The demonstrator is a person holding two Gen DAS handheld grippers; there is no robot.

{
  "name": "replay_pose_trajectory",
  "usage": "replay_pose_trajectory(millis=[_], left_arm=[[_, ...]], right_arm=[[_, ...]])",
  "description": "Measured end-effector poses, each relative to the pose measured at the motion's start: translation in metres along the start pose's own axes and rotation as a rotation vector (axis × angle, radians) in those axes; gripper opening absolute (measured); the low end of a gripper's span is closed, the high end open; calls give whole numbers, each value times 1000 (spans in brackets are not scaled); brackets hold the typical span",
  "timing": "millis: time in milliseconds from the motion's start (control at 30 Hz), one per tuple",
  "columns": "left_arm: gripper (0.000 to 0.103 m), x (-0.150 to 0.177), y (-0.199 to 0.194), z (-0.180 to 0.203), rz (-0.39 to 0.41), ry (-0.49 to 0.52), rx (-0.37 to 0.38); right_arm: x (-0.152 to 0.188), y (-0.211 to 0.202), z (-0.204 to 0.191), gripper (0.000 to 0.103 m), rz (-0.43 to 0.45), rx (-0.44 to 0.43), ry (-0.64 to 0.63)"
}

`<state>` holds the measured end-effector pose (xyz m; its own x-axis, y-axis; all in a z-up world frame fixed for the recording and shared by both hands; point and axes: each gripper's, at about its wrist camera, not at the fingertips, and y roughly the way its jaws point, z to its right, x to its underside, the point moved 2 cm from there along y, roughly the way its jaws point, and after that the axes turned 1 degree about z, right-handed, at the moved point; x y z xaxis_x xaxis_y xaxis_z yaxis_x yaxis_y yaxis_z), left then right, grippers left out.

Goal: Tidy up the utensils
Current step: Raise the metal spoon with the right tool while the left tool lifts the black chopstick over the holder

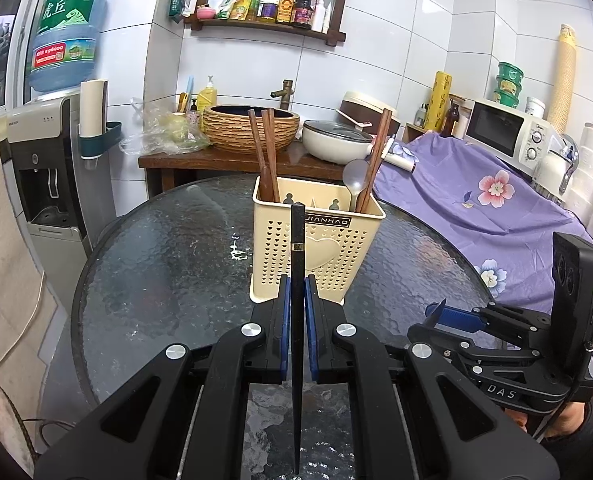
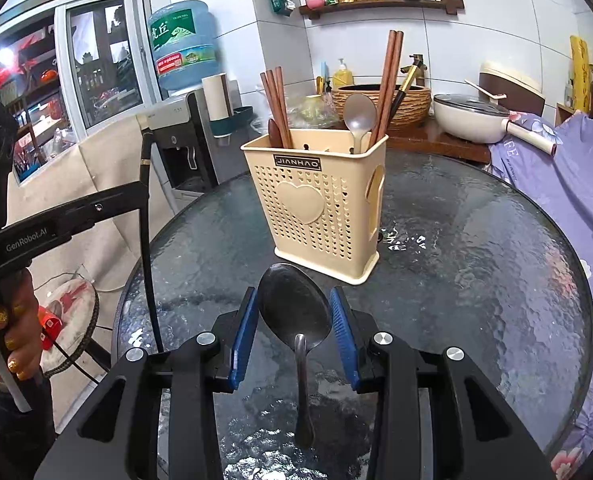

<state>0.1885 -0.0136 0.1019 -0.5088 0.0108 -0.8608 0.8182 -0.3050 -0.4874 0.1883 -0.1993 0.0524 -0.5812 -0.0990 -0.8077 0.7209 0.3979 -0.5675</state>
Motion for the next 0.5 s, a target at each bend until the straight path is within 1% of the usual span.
replay_pose_trajectory(millis=[267, 500], left_arm=[[7, -3, -6, 0, 15, 8, 7], [7, -11, -14, 2, 41, 15, 18]], right_arm=[[-2, -6, -2, 36, 14, 0, -13], [-10, -11, -2, 36, 26, -32, -2]])
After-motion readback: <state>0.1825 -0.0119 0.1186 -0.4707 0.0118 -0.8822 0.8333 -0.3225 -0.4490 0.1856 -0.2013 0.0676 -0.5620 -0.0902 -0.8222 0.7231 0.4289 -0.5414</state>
